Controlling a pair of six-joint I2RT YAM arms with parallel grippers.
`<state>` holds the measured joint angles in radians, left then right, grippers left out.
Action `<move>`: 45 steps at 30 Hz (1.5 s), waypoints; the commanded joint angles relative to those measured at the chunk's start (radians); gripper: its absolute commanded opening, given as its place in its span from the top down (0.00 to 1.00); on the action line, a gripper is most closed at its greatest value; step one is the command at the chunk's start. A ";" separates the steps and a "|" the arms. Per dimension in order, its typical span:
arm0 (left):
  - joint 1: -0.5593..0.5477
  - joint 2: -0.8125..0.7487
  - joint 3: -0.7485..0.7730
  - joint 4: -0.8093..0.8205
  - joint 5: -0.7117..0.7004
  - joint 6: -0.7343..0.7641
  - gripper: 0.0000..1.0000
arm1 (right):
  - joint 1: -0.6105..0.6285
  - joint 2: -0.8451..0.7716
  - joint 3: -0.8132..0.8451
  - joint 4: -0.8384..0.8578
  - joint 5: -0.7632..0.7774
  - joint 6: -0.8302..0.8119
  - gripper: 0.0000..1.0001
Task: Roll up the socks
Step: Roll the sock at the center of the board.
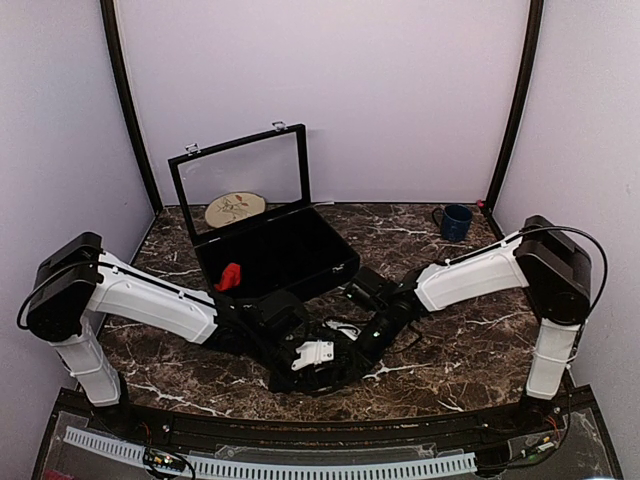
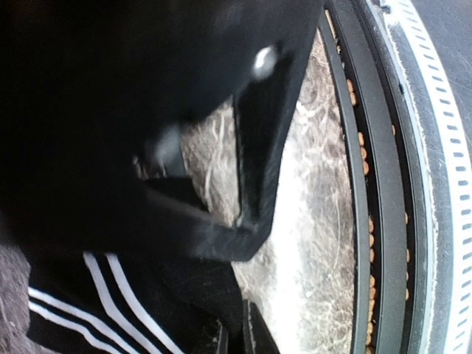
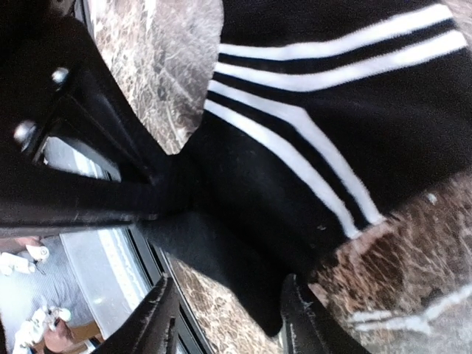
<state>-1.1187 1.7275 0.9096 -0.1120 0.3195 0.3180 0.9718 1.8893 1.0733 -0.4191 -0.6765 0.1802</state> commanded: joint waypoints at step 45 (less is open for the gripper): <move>0.298 0.334 0.298 -0.468 0.683 -0.010 0.92 | 0.285 -0.424 -0.305 0.229 0.917 -0.068 0.51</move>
<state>-0.8356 2.0418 1.1740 -0.4828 0.9211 0.2783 1.1698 1.4818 0.7784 -0.2398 0.0830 0.1905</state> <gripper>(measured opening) 0.086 0.497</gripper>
